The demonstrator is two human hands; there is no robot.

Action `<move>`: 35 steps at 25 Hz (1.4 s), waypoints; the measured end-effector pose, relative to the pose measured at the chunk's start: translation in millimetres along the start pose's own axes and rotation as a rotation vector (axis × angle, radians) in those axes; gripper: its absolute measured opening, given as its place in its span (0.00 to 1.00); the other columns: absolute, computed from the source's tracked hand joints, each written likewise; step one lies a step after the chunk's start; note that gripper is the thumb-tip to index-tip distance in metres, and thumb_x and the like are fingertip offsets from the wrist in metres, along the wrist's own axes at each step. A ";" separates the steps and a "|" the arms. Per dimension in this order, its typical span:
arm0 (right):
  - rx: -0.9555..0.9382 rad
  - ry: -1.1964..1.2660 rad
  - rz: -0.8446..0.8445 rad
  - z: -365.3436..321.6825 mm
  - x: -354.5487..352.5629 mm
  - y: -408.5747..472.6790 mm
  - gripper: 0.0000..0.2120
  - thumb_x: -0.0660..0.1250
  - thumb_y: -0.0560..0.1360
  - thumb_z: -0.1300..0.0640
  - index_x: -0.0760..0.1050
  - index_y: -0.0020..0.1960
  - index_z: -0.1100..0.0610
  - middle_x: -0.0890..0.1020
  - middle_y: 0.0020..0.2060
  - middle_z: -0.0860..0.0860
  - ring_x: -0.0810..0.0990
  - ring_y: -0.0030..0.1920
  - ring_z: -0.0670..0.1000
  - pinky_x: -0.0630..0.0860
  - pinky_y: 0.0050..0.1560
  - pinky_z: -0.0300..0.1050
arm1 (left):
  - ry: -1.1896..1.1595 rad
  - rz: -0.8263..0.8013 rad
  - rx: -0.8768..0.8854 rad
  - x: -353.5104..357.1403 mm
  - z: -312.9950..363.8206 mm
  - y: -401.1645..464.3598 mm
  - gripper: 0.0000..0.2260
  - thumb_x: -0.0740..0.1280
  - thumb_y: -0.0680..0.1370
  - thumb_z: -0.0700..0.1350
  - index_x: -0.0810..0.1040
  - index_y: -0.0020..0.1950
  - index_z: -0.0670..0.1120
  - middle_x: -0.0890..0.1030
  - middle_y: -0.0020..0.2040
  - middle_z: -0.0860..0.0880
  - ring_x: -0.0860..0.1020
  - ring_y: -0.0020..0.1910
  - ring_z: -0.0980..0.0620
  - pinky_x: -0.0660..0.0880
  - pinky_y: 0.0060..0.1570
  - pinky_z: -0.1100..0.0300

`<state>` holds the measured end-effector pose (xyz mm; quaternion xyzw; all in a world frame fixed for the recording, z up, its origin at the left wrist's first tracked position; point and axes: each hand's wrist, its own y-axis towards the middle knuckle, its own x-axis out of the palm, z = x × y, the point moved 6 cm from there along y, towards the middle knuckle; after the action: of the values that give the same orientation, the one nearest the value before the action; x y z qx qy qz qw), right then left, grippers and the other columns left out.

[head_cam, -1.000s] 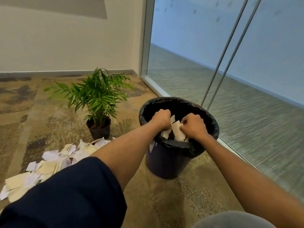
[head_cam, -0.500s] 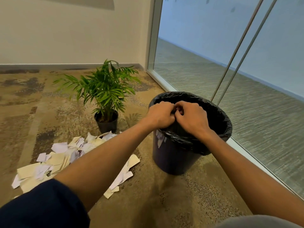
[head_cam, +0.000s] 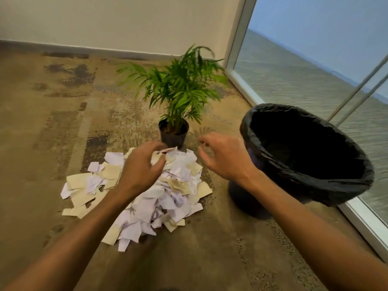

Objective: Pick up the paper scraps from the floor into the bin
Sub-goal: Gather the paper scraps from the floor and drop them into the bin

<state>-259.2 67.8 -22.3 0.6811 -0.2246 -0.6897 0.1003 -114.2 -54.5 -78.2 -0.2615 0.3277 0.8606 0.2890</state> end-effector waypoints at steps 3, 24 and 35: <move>-0.053 0.047 -0.082 -22.8 39.5 1.9 0.13 0.65 0.76 0.51 0.81 0.57 0.53 0.85 0.47 0.48 0.84 0.42 0.51 0.77 0.34 0.44 | 0.072 0.006 -0.214 -21.1 -81.6 -51.6 0.09 0.67 0.77 0.43 0.80 0.57 0.46 0.82 0.55 0.48 0.79 0.54 0.47 0.75 0.53 0.52; -0.171 -0.014 -0.596 -105.0 199.5 -7.6 0.10 0.60 0.75 0.52 0.77 0.49 0.55 0.80 0.41 0.50 0.80 0.43 0.55 0.67 0.32 0.42 | 0.505 -0.131 -0.347 20.9 -205.3 -65.5 0.28 0.61 0.75 0.63 0.72 0.62 0.42 0.76 0.61 0.44 0.72 0.61 0.43 0.68 0.56 0.49; -0.022 0.136 -0.229 -90.2 184.0 85.2 0.12 0.60 0.79 0.54 0.81 0.49 0.56 0.83 0.40 0.50 0.80 0.39 0.51 0.76 0.34 0.47 | 0.471 -0.079 -0.388 -4.4 -204.5 -55.8 0.16 0.62 0.79 0.45 0.64 0.33 0.44 0.66 0.31 0.50 0.67 0.30 0.45 0.61 0.28 0.54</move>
<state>-194.3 -104.4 -146.3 0.7462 -0.1304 -0.6514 0.0433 -20.5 -167.8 -231.1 -0.5166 0.2048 0.8109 0.1831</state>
